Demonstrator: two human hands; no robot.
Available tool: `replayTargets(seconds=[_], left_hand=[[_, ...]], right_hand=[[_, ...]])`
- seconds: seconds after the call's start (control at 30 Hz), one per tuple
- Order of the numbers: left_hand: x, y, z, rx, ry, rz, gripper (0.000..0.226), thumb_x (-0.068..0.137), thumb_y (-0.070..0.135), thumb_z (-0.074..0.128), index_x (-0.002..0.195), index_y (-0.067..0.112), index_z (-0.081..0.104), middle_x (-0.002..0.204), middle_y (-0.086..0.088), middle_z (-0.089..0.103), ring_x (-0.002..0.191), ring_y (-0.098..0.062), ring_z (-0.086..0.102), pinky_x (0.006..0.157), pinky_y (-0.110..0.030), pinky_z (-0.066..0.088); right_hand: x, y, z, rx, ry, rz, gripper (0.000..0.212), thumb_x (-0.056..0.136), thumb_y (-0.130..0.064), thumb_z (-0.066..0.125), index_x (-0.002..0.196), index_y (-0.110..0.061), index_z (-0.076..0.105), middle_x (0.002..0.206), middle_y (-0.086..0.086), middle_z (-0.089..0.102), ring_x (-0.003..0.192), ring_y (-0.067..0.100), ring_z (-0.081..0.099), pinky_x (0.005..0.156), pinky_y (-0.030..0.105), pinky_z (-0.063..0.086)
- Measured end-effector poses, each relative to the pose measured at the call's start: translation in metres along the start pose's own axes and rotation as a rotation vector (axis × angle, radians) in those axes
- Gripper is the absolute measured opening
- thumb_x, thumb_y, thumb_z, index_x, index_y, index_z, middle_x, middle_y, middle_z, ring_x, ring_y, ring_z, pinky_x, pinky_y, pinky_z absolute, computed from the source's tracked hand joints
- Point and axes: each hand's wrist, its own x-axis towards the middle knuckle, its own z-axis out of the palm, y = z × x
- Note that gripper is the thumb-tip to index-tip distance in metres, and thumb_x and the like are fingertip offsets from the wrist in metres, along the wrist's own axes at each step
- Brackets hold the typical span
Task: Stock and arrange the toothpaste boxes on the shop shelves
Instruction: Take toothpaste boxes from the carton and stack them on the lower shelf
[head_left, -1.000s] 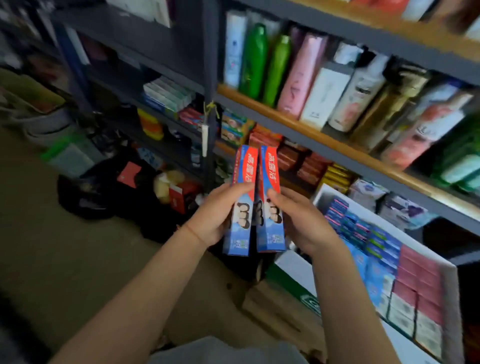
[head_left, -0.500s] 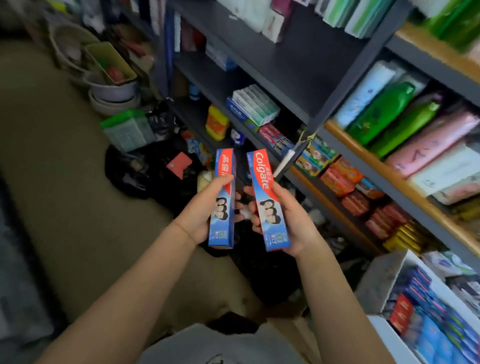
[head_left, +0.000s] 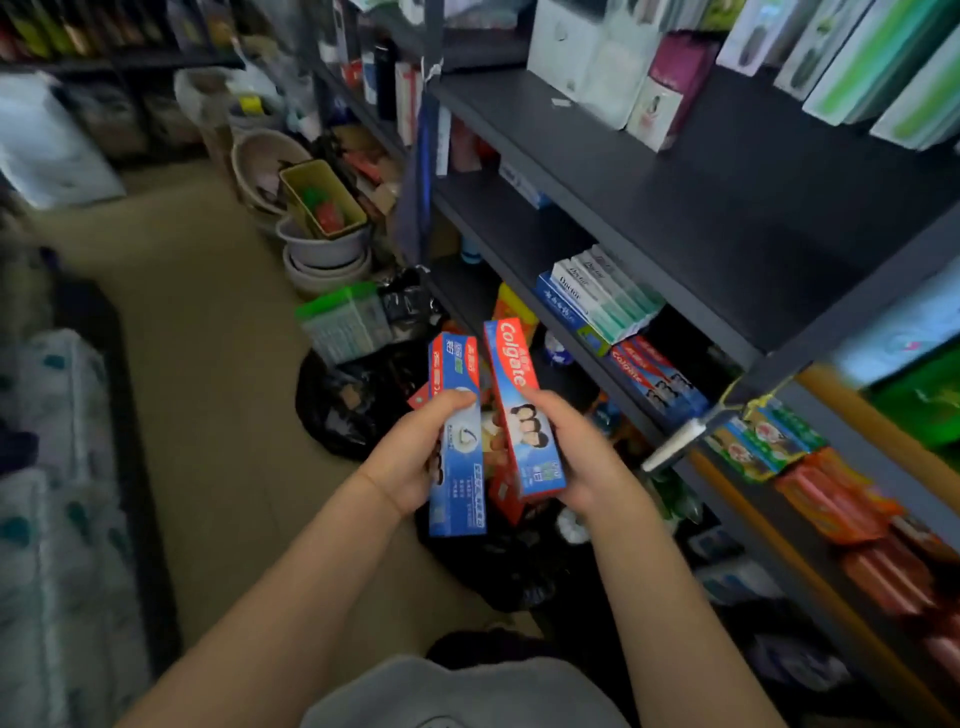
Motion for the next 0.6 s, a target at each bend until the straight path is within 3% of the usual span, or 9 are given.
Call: replayTargets(seconds=[0.1, 0.2, 0.3, 0.43, 0.6], left_hand=[[0.046, 0.019, 0.012, 0.053, 0.077, -0.016, 0.043, 0.095, 0.029, 0.060, 0.130, 0.006, 0.059, 0.114, -0.020, 0.070, 0.088, -0.030, 0.069, 0.068, -0.034, 0.060], [0.095, 0.027, 0.023, 0.100, 0.135, -0.042, 0.033, 0.095, 0.032, 0.061, 0.116, 0.007, 0.062, 0.088, -0.012, 0.071, 0.069, -0.022, 0.067, 0.062, -0.030, 0.058], [0.137, 0.018, 0.031, 0.123, 0.123, -0.130, 0.029, 0.096, 0.032, 0.059, 0.112, 0.008, 0.062, 0.085, -0.010, 0.065, 0.070, -0.021, 0.064, 0.070, -0.035, 0.055], [0.189, 0.009, 0.052, 0.135, 0.034, -0.246, 0.021, 0.097, 0.030, 0.058, 0.097, 0.010, 0.064, 0.069, -0.006, 0.065, 0.058, -0.018, 0.064, 0.059, -0.030, 0.055], [0.237, 0.013, 0.084, 0.157, -0.103, -0.352, 0.021, 0.099, 0.028, 0.054, 0.104, 0.009, 0.060, 0.070, -0.005, 0.068, 0.060, -0.017, 0.068, 0.058, -0.030, 0.056]], right_hand=[[0.047, -0.023, -0.018, -0.115, 0.038, -0.041, 0.025, 0.091, -0.030, 0.068, 0.101, -0.007, 0.066, 0.092, 0.013, 0.073, 0.076, 0.025, 0.069, 0.073, 0.036, 0.053], [0.084, -0.042, -0.046, -0.346, 0.197, -0.120, 0.022, 0.091, -0.028, 0.069, 0.093, -0.006, 0.068, 0.092, 0.011, 0.073, 0.074, 0.019, 0.068, 0.073, 0.034, 0.052], [0.106, -0.047, -0.085, -0.589, 0.479, -0.136, 0.025, 0.091, -0.036, 0.067, 0.092, -0.012, 0.065, 0.083, -0.001, 0.070, 0.071, 0.011, 0.066, 0.066, 0.031, 0.053], [0.126, -0.058, -0.139, -0.857, 0.794, -0.046, 0.031, 0.092, -0.040, 0.061, 0.084, -0.011, 0.056, 0.077, 0.002, 0.057, 0.077, 0.025, 0.057, 0.059, 0.027, 0.039], [0.158, -0.088, -0.162, -0.983, 1.006, 0.000, 0.046, 0.095, -0.032, 0.060, 0.123, 0.004, 0.054, 0.120, 0.022, 0.062, 0.110, 0.040, 0.060, 0.081, 0.039, 0.048]])
